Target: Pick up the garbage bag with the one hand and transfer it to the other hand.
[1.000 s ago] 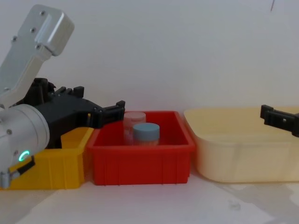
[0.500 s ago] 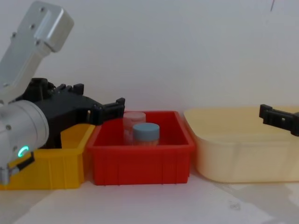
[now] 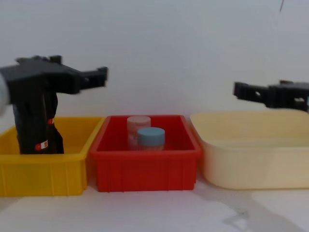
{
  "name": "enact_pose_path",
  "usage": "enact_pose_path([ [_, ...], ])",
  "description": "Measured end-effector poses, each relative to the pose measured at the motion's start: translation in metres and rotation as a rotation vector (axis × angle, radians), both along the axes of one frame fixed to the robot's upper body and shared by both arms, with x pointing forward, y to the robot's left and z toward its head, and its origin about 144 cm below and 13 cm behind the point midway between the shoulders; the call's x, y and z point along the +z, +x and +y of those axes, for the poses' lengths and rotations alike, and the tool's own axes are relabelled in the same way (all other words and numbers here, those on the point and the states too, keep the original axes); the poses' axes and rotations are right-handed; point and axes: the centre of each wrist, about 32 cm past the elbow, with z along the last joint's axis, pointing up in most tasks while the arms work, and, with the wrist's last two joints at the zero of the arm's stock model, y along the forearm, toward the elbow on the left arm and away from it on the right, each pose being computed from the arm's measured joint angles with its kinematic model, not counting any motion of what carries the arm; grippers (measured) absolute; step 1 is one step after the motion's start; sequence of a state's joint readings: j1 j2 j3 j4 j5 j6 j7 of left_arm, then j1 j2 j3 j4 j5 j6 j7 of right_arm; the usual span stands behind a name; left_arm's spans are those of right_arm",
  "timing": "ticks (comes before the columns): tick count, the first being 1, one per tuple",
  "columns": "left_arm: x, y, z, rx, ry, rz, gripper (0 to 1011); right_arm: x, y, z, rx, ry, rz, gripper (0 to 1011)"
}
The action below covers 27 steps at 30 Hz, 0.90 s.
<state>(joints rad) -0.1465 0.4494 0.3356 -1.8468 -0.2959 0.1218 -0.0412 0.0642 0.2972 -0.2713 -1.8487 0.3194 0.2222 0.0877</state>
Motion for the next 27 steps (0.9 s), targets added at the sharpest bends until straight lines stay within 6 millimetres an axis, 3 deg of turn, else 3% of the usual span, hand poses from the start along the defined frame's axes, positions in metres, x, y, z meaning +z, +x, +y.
enact_pose_path([
  [15,0.022,-0.055,0.059,0.105,-0.067,0.042,1001,0.044,0.012,0.045,0.092,-0.010,0.013,1001],
  [21,0.020,-0.064,0.076,0.126,-0.094,0.068,1001,0.054,0.023,0.060,0.128,-0.023,0.016,1001],
  [27,0.013,-0.060,0.087,0.148,-0.113,0.092,1001,0.062,0.038,0.077,0.171,-0.041,0.019,1001],
])
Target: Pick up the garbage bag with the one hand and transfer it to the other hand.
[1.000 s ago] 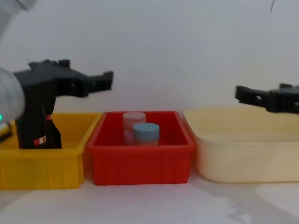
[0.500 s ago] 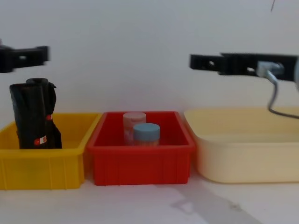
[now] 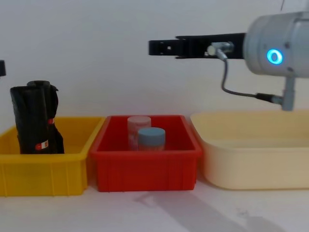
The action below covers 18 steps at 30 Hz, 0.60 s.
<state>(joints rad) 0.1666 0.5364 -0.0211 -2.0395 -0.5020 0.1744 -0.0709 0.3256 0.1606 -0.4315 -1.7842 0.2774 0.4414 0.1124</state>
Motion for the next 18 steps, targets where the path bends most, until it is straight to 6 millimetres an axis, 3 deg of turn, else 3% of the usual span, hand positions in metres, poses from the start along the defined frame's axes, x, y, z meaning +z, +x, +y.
enact_pose_path([
  [8,-0.007,0.015,0.008,0.013,-0.012,0.020,1001,0.003,0.014,0.014,0.036,-0.019,0.010,1001],
  [18,-0.019,0.051,0.010,-0.017,-0.030,0.058,1001,0.001,0.029,0.023,0.062,-0.042,0.028,1001],
])
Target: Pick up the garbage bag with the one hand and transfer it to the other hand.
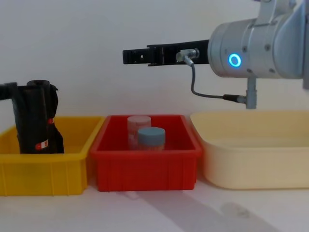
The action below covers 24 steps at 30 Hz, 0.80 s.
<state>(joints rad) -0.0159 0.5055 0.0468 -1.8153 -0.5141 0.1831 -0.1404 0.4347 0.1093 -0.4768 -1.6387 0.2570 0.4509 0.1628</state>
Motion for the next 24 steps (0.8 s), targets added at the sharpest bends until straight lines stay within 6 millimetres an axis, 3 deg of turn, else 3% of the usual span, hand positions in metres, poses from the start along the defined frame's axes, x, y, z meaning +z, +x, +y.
enact_pose_path([
  [14,-0.016,0.051,-0.010,-0.129,-0.035,0.059,1001,-0.002,0.011,0.007,0.029,-0.004,0.007,1001],
  [24,-0.026,0.072,-0.017,-0.172,-0.056,0.093,1001,-0.006,0.017,0.012,0.039,-0.023,0.026,1001],
])
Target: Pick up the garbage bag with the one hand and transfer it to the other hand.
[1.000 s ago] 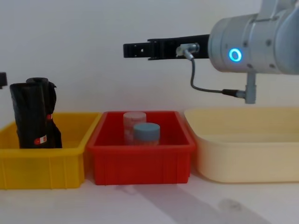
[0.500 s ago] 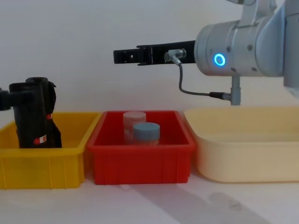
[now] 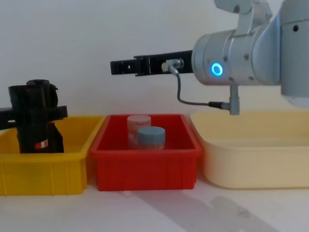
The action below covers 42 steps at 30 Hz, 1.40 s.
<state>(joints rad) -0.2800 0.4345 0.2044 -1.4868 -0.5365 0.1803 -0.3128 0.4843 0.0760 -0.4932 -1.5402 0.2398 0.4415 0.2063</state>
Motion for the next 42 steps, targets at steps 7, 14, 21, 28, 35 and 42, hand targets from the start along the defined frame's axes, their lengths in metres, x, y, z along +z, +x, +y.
enact_pose_path([
  [7,-0.002,0.007,-0.003,-0.008,0.001,0.011,1001,-0.007,0.008,0.003,-0.008,-0.040,0.022,1001],
  [14,-0.002,0.011,-0.005,-0.010,0.015,0.023,1001,-0.015,0.019,0.007,-0.021,-0.092,0.054,1001],
  [21,-0.001,0.011,-0.006,-0.008,0.026,0.033,1001,-0.021,0.029,0.012,-0.033,-0.141,0.075,1001],
  [28,-0.002,0.011,-0.007,-0.005,0.031,0.039,1001,-0.028,0.037,0.014,-0.051,-0.194,0.092,1001],
  [35,-0.003,0.011,-0.008,-0.006,0.033,0.048,1001,-0.032,0.043,0.012,-0.066,-0.230,0.101,1001],
  [42,-0.005,0.012,-0.010,-0.005,0.037,0.057,1001,-0.034,0.048,0.011,-0.075,-0.268,0.118,1001],
])
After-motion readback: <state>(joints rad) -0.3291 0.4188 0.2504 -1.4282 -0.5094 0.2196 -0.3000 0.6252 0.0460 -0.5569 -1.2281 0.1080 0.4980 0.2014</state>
